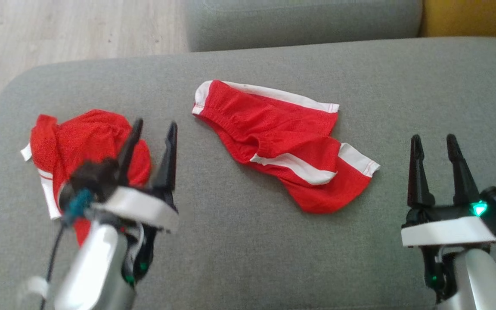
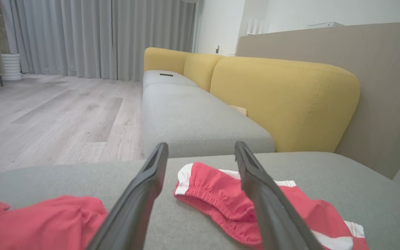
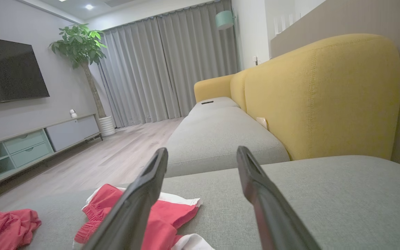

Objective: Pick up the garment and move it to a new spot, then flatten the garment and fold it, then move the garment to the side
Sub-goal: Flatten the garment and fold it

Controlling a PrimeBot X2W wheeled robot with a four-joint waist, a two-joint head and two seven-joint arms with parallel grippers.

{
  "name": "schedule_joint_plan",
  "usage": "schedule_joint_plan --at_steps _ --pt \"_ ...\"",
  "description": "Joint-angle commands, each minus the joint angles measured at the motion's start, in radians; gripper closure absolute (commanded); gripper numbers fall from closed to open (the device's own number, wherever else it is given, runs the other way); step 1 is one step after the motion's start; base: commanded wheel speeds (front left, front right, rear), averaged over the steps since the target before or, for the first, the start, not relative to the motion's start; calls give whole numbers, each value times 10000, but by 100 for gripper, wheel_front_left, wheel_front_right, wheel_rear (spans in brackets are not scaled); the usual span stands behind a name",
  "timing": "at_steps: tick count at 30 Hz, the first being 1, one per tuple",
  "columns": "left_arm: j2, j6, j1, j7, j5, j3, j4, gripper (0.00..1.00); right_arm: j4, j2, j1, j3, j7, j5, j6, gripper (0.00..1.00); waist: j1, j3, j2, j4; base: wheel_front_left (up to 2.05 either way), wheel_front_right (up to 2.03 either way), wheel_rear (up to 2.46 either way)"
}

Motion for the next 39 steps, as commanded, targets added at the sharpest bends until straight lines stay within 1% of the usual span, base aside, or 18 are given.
schedule_joint_plan --at_steps 1,2,6,11,14,21,24,25,29,36,39 --pt "70 75 -83 -73 300 480 -510 0 -393 -52 -73 211 -92 -90 -9 0 1 -107 0 88 0 0 0" --pt "70 75 -83 -73 300 480 -510 0 -393 -52 -73 211 -92 -90 -9 0 1 -107 0 88 0 0 0" --pt "-305 109 739 -73 679 723 -887 0 -462 -52 159 209 -92 -55 -9 0 1 -212 0 121 0 0 0" --pt "-726 41 1468 -74 969 1158 -1452 0 -506 -52 325 203 -92 -17 -9 0 1 -274 0 139 0 0 0" --pt "-872 -78 1741 -74 1094 1356 -1605 0 -515 -52 363 230 -92 -3 -9 0 1 -281 0 129 0 0 0" --pt "-1000 -539 1733 -74 1361 1369 -1371 0 -502 -52 272 308 -92 11 -9 0 1 -84 0 -7 0 0 0" --pt "-1017 -770 1532 -74 1461 1106 -928 0 -448 -52 216 306 -92 -18 -9 0 1 94 0 -127 0 0 0" --pt "-1020 -924 1314 -74 1539 829 -468 0 -420 -52 157 325 -92 -37 -9 0 1 245 0 -234 0 0 0" --pt "-975 -1180 635 16 1519 193 542 0 -382 -52 23 355 -92 -36 -9 0 1 618 0 -487 0 0 0" --pt "-735 -1319 -886 442 1081 -678 2029 0 -272 -52 -249 405 -92 -83 -9 0 1 1286 0 -989 0 0 0" --pt "-536 -1327 -1470 600 790 -1259 2476 0 -275 -52 -339 430 -92 -42 -9 0 1 1502 0 -1190 0 0 0"
